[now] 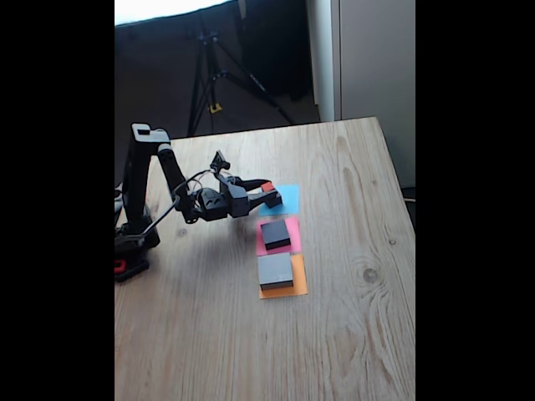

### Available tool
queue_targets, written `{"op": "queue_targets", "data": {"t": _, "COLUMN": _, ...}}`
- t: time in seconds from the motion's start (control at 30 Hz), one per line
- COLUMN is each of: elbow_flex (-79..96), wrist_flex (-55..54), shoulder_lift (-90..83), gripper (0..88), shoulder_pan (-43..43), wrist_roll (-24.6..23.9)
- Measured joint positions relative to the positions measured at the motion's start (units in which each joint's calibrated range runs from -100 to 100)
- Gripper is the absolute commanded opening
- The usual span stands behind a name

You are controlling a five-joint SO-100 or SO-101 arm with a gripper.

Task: Tower of hanoi

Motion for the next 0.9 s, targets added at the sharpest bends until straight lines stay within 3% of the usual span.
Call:
{"op": "queue_targets", "data": {"t": 0.77, "elbow_flex": 2.0, "wrist_flex": -1.2, "shoulder_lift": -0.68, "gripper": 3.9, "shoulder_pan": 0.0, "wrist_roll": 1.91}}
{"op": "queue_targets", "data": {"t": 0.9, "elbow_flex": 3.04, "wrist_flex": 2.88, "shoulder_lift": -4.87, "gripper": 3.5, "shoulder_pan": 0.0, "wrist_roll": 1.56}}
